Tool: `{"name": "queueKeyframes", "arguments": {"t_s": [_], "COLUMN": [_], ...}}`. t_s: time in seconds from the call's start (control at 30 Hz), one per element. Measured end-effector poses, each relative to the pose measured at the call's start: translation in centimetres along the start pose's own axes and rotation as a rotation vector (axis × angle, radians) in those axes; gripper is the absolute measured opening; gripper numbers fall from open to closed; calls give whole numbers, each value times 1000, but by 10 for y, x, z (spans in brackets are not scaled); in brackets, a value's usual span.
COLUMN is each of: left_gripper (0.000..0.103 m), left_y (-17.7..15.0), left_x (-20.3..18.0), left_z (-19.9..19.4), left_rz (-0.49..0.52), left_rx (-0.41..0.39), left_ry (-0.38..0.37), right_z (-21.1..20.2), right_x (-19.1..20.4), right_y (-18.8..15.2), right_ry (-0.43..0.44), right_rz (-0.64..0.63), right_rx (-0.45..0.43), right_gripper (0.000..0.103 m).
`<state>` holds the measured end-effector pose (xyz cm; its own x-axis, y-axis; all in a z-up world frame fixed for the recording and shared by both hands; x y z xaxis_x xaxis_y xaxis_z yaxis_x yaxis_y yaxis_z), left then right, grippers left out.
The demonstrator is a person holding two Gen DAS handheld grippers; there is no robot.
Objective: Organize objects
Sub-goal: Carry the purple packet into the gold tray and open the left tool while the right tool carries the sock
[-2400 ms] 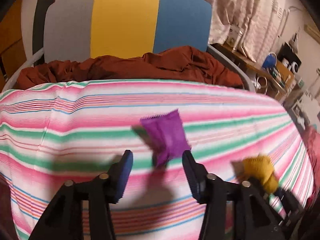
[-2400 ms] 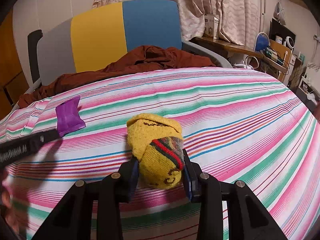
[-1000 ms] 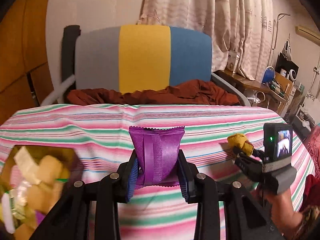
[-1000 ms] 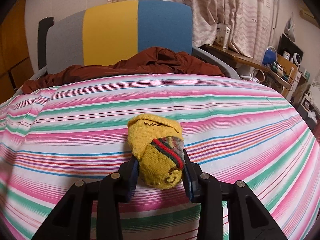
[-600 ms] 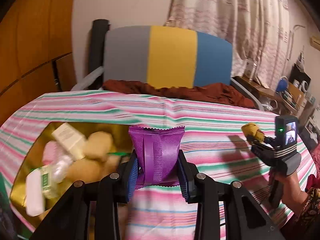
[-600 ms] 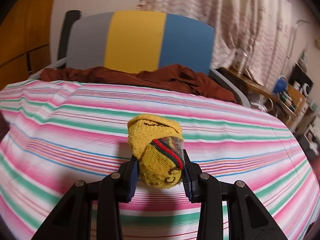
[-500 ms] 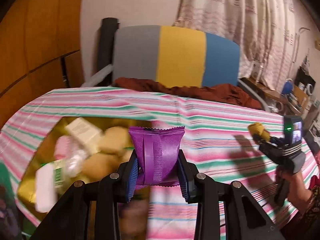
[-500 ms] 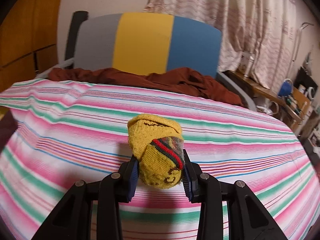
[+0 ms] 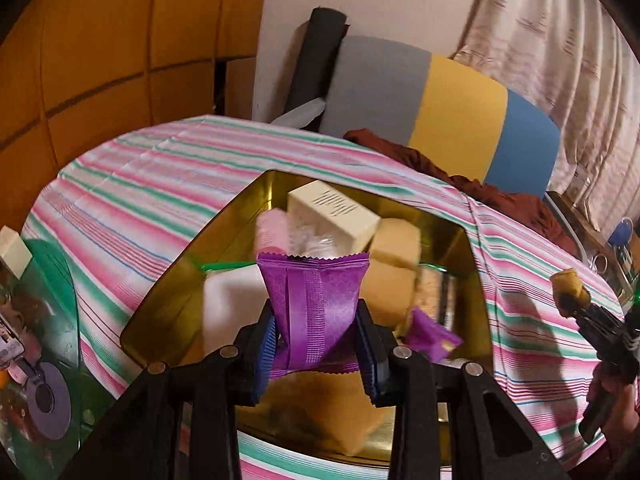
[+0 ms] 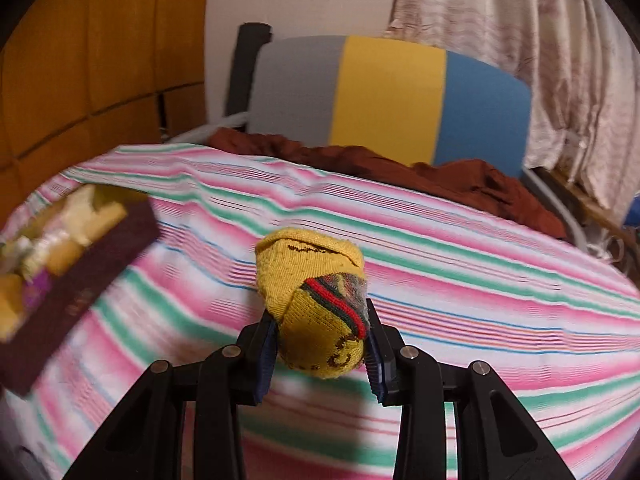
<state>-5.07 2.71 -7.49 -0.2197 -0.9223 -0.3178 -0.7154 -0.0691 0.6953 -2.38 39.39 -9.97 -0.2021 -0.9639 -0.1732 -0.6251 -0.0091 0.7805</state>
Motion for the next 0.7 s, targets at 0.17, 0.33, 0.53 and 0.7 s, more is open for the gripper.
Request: {"name": "queueKeyframes", "arguments": {"t_s": [0.17, 0.33, 0.53, 0.7], "left_gripper": [36, 36, 49, 51], "left_y": [1, 0, -4, -7], "left_x": [11, 3, 2, 12], "left_z": [18, 40, 58, 45], "left_rz": [-19, -13, -28, -66], "left_rx": [46, 107, 173, 147], "left_ry": [-46, -126, -176, -191], "right_z": [-33, -63, -78, -79], "right_x": [47, 108, 169, 193], "right_y": [10, 18, 33, 38], "right_ry": [138, 267, 352, 373], "right_rz": [-5, -22, -26, -31], "right_rx": [-1, -14, -27, -11], "right_gripper": [38, 38, 38, 38]}}
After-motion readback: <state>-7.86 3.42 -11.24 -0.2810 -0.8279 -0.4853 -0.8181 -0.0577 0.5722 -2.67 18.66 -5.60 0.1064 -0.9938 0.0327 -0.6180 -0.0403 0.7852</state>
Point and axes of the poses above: each gripper's, at about its wrist camera, not at the fingertips, and z roughly the way its jaws point, x to its left, y to its top, the point moved 7 cm from there along z, roughly the way its jaws point, and after that the axes turned 13 degrees about -y, right-handed, at the moved point
